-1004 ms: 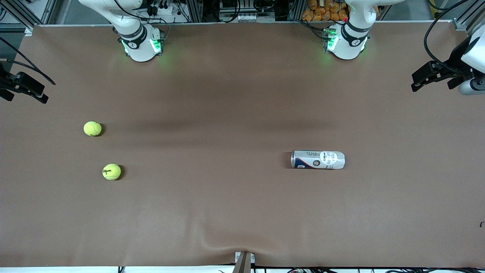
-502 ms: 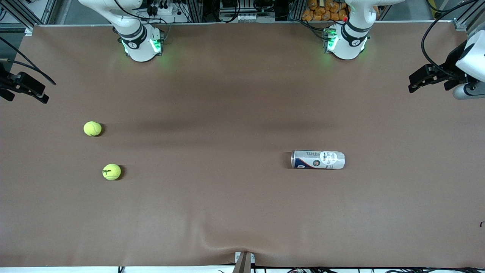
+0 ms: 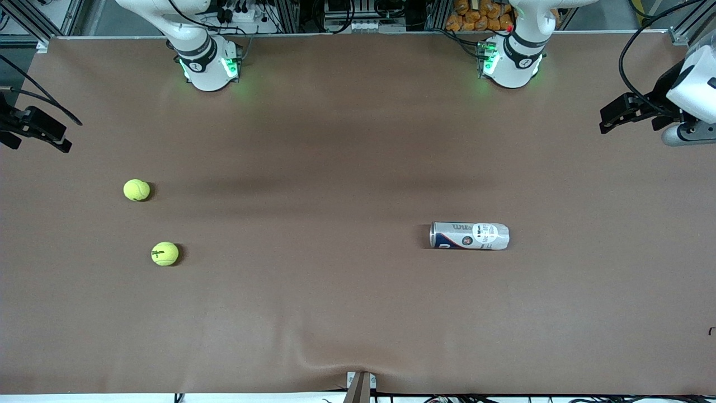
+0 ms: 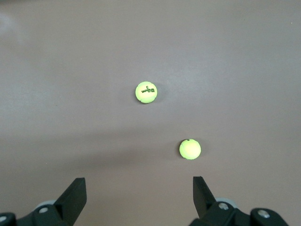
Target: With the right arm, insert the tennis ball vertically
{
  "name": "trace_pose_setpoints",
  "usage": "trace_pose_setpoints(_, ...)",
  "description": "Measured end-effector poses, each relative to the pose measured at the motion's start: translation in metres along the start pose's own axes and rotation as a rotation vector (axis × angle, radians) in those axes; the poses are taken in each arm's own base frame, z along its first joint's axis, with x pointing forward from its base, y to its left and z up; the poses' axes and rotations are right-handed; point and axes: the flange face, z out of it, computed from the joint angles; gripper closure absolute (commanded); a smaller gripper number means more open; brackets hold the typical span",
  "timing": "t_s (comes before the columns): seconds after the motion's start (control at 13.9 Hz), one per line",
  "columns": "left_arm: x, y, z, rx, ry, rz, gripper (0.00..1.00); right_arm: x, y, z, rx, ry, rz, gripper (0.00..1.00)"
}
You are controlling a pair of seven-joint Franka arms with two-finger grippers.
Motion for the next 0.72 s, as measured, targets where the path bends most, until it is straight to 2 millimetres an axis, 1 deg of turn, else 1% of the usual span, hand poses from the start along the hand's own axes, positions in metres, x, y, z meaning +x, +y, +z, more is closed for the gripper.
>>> trace_pose_setpoints(0.43, 0.0006, 0.0014, 0.0020, 0.001, -0.006, 0.003, 0.00, 0.0001, 0.0000, 0.0002, 0.000, 0.000, 0.000, 0.00)
trace_pose_setpoints(0.72, 0.0035, 0.0051, 0.0072, 0.002, -0.017, 0.011, 0.00, 0.0001, 0.0000, 0.0002, 0.000, 0.000, 0.000, 0.00)
